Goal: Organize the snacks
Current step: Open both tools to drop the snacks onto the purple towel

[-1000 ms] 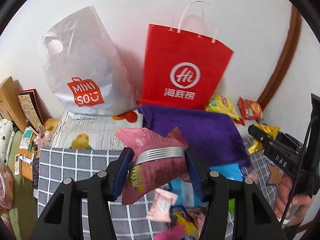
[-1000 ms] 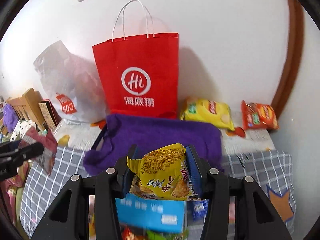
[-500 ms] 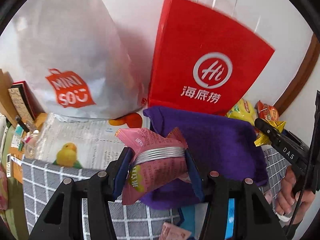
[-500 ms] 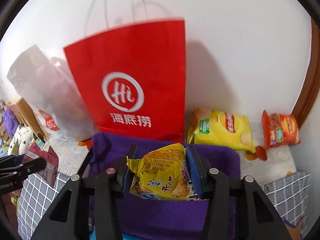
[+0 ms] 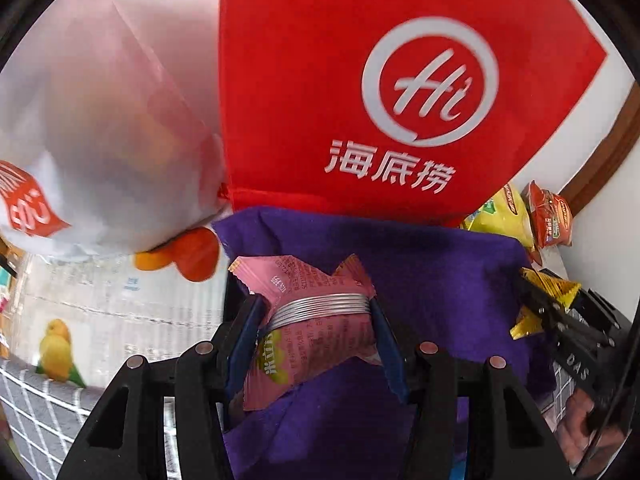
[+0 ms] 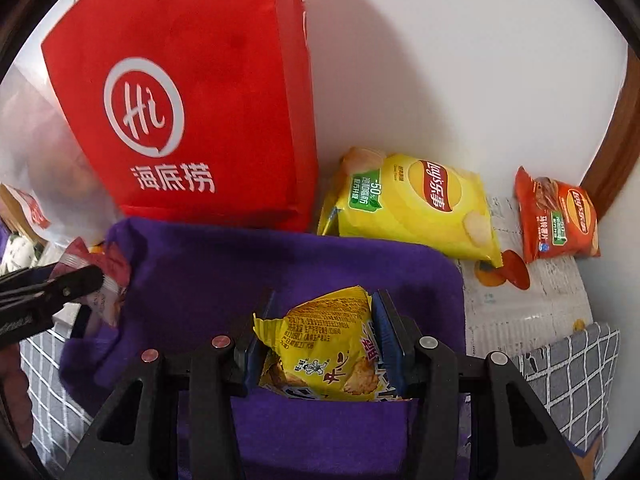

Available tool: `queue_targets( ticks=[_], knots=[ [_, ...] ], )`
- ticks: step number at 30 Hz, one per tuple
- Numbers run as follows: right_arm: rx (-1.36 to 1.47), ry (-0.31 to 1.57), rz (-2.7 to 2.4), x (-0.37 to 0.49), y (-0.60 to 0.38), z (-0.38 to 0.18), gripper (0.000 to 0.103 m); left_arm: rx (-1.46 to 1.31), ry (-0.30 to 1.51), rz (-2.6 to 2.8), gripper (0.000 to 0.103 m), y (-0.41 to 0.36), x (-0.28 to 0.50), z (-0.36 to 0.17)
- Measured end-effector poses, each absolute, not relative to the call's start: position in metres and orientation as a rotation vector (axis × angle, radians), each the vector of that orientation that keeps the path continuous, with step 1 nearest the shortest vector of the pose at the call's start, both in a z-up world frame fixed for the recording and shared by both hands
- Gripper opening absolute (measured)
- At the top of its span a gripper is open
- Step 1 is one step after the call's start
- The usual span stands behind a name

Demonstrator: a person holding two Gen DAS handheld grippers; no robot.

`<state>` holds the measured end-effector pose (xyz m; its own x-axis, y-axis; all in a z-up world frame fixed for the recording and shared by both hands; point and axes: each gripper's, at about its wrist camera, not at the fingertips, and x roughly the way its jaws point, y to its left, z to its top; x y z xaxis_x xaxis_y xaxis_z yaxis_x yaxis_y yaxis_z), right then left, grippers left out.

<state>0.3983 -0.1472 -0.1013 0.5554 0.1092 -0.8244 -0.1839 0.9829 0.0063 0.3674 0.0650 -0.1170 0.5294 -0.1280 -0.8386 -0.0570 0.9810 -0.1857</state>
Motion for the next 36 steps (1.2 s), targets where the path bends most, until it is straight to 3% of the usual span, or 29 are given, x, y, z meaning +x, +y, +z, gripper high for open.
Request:
queue_targets(
  ticks=[19, 25, 27, 30, 36],
  knots=[
    [-0.109, 1.039, 0.174, 0.409, -0.142, -0.126, 0.050, -0.167, 1.077, -0.023, 0.054, 0.045, 0.384, -0.145],
    [-0.102, 1.052, 0.147, 0.409, -0.144, -0.122, 0.061, -0.166, 1.081, -0.035, 0.057, 0.043, 0.383, -0.144],
    [-0.085, 1.035, 0.157, 0.407, -0.145, -0.114, 0.073, -0.166, 1.068, -0.049, 0.067, 0.045, 0.380, -0.140],
    [-0.054, 0.981, 0.178, 0.401, -0.146, -0.098, 0.081, -0.141, 1.040, -0.043, 0.075, 0.045, 0.370, -0.128],
    [-0.050, 0.918, 0.188, 0.383, -0.135, -0.065, 0.085, -0.106, 1.014, 0.011, 0.075, 0.056, 0.342, -0.099]
  ],
)
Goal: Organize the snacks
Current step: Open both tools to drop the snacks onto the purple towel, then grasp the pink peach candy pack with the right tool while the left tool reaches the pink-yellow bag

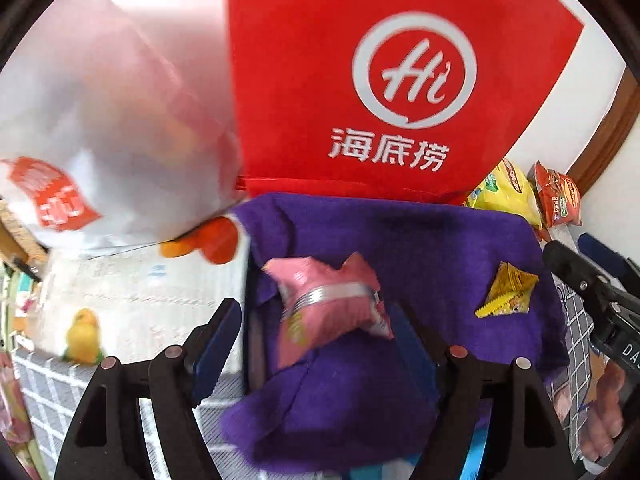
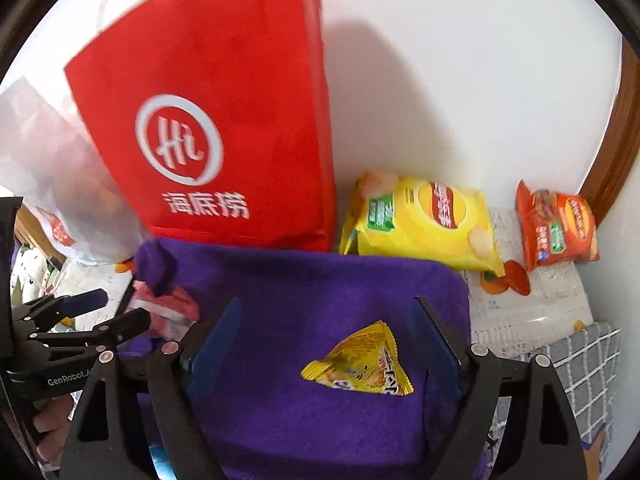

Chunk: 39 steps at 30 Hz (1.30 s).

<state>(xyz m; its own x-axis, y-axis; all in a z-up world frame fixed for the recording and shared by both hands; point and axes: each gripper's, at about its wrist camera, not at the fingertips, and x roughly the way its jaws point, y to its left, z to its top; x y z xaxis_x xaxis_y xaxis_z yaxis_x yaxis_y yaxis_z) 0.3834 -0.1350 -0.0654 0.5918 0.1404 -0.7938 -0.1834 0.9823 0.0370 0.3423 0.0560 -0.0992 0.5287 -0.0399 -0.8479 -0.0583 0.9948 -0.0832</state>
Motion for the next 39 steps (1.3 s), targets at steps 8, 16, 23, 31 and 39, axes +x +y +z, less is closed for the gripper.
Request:
queue_targets(
  ticks=[8, 16, 23, 31, 39],
  knots=[
    [-0.044, 0.844, 0.221, 0.331, -0.119, -0.025, 0.085, -0.074, 0.980, 0.047, 0.077, 0.063, 0.287, -0.066],
    [-0.067, 0.825, 0.187, 0.260, -0.142, -0.014, 0.085, -0.104, 0.971, -0.050, 0.077, 0.047, 0.219, -0.049],
    [-0.037, 0.818, 0.133, 0.196, -0.170, -0.020, 0.082, -0.089, 0.974, -0.133, 0.077, 0.023, 0.161, -0.054],
    [0.027, 0.873, 0.092, 0.151, -0.196, -0.040, 0.074, -0.062, 0.969, -0.171, 0.077, 0.007, 0.117, -0.061],
    [0.018, 0.877, 0.069, 0.115, -0.209, -0.051, 0.073, -0.052, 0.970, -0.185, 0.077, -0.004, 0.096, -0.069]
  ],
)
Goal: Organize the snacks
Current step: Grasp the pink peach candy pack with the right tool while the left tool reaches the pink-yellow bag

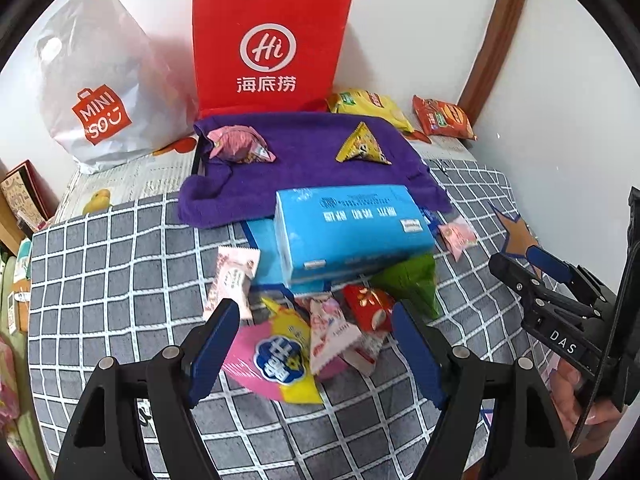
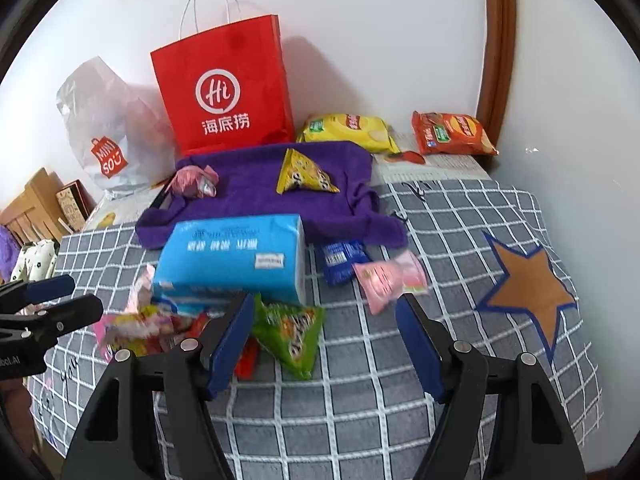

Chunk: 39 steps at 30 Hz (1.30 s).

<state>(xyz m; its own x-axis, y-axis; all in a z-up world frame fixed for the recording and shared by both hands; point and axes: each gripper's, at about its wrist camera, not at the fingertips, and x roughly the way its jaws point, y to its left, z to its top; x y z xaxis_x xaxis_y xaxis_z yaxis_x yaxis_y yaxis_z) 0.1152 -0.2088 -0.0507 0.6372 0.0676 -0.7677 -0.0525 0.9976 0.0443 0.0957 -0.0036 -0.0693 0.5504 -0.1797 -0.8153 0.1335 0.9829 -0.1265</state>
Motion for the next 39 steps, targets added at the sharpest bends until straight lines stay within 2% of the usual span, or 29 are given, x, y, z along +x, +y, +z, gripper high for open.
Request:
queue_targets(
  ticks=[9, 20, 28, 31, 34, 39],
  knots=[
    [-0.055, 0.877, 0.057, 0.112, -0.222, -0.068, 0.067, -0.116, 0.956, -0.122, 0.077, 0.026, 0.094, -0.080],
    [-0.109, 0.862, 0.046, 0.155, -0.247, -0.090, 0.067, -0.143, 0.939, -0.047, 0.075, 0.047, 0.115, -0.094],
    [-0.068, 0.965, 0.051, 0.205, -0.264, -0.136, 0.068, -0.167, 0.978, -0.018, 0.075, 0.052, 0.136, -0.106],
    [-0.036, 1.001, 0.075, 0.215, -0.265, -0.152, 0.074, -0.157, 0.988, -0.014, 0.075, 0.051, 0.141, -0.109],
    [-0.062, 1.013, 0.088, 0.219, -0.259, -0.161, 0.074, -0.150, 0.995, -0.014, 0.075, 0.051, 0.144, -0.111],
    [-0.075, 0.968, 0.109, 0.216, -0.253, -0.159, 0.061, -0.169, 0.995, -0.019, 0.076, 0.059, 0.141, -0.111]
  ],
)
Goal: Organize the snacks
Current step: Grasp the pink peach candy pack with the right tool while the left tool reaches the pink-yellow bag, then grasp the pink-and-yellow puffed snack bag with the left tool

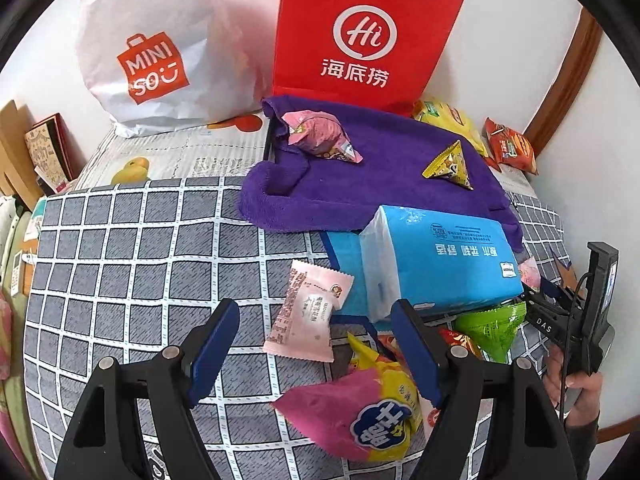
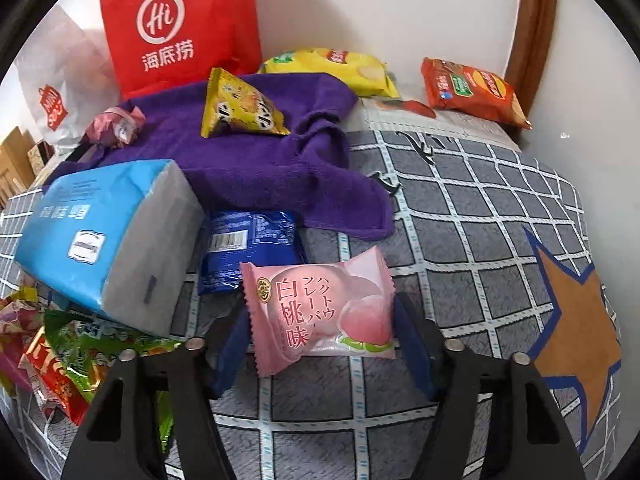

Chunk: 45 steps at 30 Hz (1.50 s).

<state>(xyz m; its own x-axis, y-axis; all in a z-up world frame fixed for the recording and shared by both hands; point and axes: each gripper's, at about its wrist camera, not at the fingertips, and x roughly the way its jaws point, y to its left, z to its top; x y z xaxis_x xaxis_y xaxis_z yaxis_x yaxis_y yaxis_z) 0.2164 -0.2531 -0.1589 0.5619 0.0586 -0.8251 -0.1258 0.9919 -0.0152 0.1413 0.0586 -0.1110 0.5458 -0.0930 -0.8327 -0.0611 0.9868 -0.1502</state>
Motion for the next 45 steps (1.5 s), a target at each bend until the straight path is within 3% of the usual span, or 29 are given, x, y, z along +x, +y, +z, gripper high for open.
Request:
queue_targets(
  ticks=[16, 32, 36, 45],
  knots=[
    [-0.034, 0.882, 0.132, 0.147, -0.236, -0.115, 0.059, -0.272, 1.000, -0.057, 0.076, 0.089, 0.098, -0.117],
    [-0.015, 0.935, 0.128, 0.124, -0.210, -0.157, 0.060, -0.214, 1.054, -0.169, 0.075, 0.028, 0.116, -0.147],
    [-0.018, 0.936, 0.124, 0.124, -0.209, -0.158, 0.061, -0.242, 1.049, -0.219, 0.058, 0.027, 0.112, -0.148],
    [-0.012, 0.940, 0.123, 0.126, -0.210, -0.160, 0.062, -0.228, 0.963, -0.141, 0.057, 0.064, 0.078, -0.128]
  ],
)
